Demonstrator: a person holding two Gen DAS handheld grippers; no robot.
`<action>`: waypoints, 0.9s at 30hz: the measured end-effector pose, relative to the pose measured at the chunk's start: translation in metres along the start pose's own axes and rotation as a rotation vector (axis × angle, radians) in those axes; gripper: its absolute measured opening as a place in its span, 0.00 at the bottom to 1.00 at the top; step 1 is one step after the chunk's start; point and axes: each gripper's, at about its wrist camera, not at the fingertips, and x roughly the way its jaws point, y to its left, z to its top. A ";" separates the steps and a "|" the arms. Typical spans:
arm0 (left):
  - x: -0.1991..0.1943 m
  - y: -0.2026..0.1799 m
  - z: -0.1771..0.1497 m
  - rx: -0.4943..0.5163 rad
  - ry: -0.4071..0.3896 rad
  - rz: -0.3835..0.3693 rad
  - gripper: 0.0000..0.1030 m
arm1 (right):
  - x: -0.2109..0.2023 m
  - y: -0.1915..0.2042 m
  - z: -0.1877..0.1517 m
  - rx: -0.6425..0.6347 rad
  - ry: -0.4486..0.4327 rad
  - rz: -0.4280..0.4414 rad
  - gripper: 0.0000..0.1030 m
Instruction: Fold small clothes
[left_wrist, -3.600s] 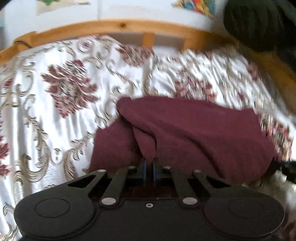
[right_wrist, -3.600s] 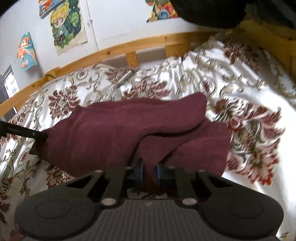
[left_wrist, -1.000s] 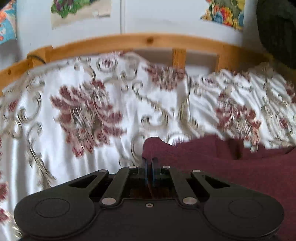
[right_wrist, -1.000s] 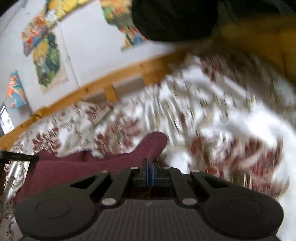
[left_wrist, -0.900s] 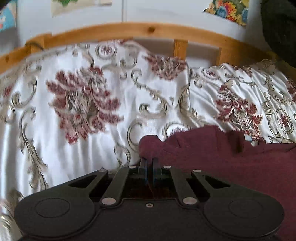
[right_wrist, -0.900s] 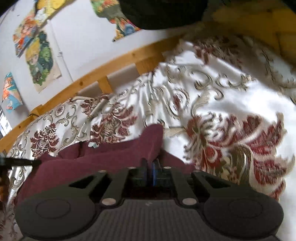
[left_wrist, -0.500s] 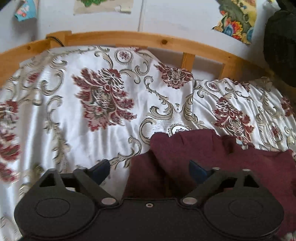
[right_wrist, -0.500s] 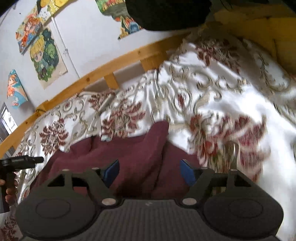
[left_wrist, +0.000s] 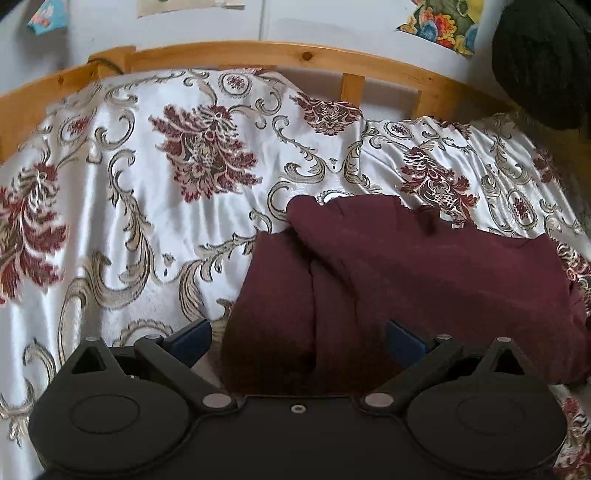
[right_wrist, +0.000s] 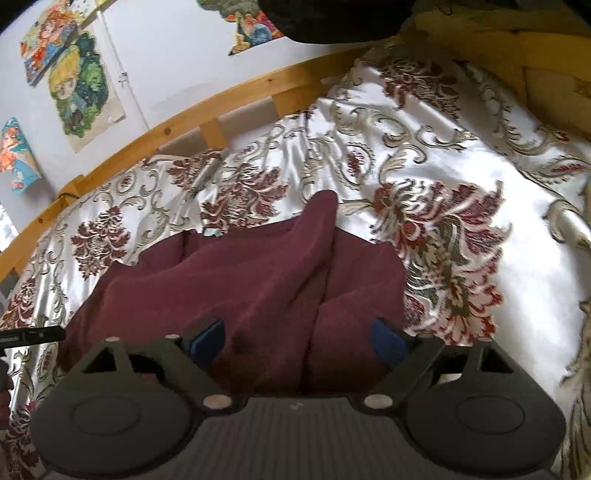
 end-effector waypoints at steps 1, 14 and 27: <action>0.000 0.000 0.000 0.000 0.002 -0.001 0.98 | -0.001 0.000 -0.001 0.005 0.001 0.000 0.87; -0.005 -0.003 -0.002 0.030 -0.026 0.023 0.98 | 0.003 -0.003 -0.004 0.054 0.011 0.015 0.94; 0.009 0.012 -0.004 -0.049 0.058 -0.078 0.36 | -0.002 -0.010 -0.023 0.199 -0.038 0.010 0.48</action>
